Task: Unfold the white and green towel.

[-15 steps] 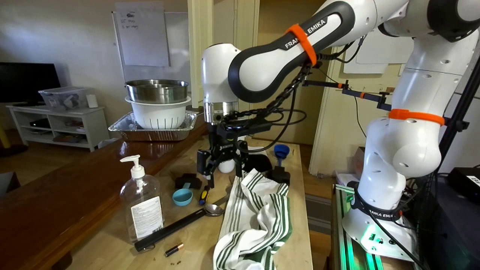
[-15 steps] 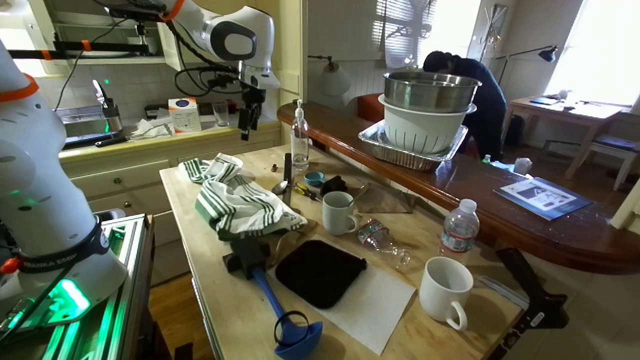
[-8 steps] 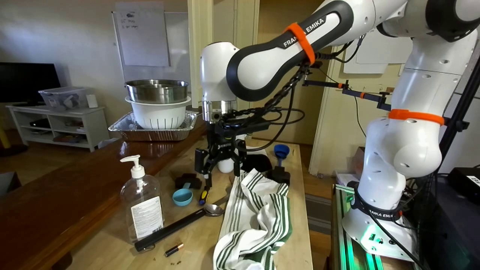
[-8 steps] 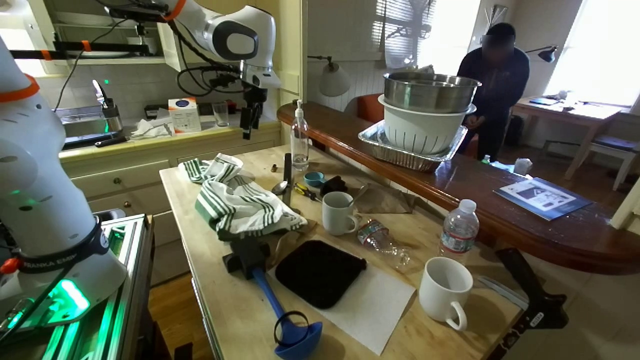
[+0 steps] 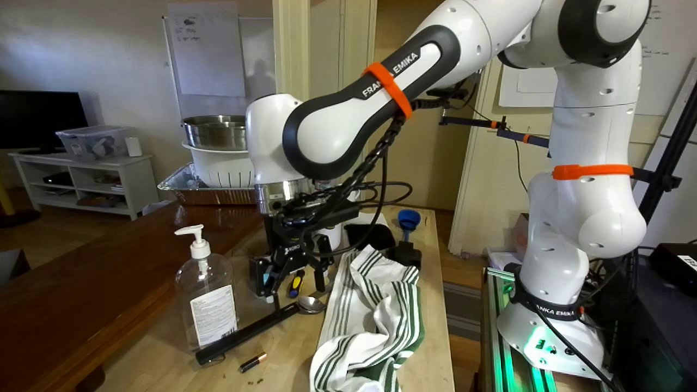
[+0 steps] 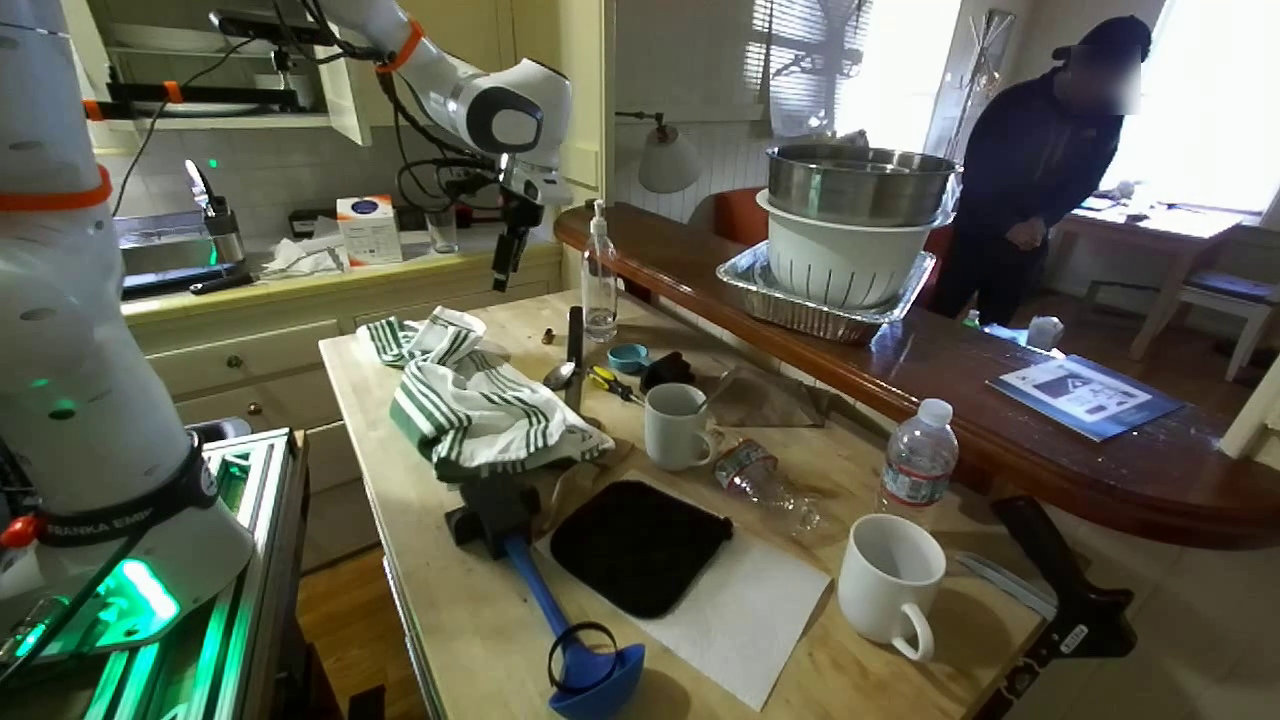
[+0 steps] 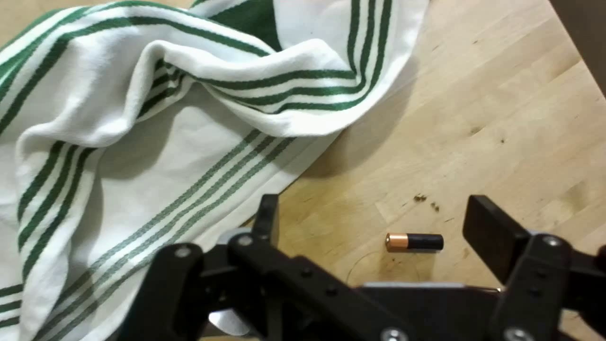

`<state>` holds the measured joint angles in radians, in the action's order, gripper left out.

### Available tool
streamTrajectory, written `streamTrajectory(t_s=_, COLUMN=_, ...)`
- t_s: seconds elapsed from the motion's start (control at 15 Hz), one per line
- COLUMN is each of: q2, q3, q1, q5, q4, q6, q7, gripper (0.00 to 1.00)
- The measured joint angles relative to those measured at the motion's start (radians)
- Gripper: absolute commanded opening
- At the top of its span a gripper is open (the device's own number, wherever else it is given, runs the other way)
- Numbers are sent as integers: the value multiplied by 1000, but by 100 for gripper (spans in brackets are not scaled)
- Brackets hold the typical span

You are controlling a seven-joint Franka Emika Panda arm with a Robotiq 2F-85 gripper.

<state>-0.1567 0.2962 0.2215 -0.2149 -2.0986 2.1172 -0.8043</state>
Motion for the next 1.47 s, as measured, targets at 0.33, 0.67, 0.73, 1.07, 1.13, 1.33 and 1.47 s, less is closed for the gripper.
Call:
streamTrajectory(t_s=0.33, q2=-154, q3=-10, q1=63, q5=-6, q4=139, q6=-48, q7=-99, gripper=100)
streamTrajectory(t_s=0.67, q2=-251, q3=-12, q1=125, q5=-54, q4=221, q6=-121, q7=-234, gripper=100)
streamTrajectory(t_s=0.73, q2=-256, q3=-12, q1=136, q5=-69, q4=220, q6=-127, q7=-263, gripper=100)
streamTrajectory(t_s=1.07, q2=-254, q3=-16, q1=166, q5=-100, q4=187, q6=-139, q7=-359, gripper=100)
streamTrajectory(t_s=1.13, q2=-253, q3=-23, q1=168, q5=-86, q4=177, q6=-139, q7=-366, gripper=100)
streamTrajectory(t_s=1.33, q2=-253, q3=-51, q1=172, q5=-19, q4=148, q6=-139, q7=-374, gripper=75)
streamTrajectory(t_s=1.47, q2=-253, q3=-69, q1=174, q5=43, q4=141, q6=-139, q7=-376, gripper=58)
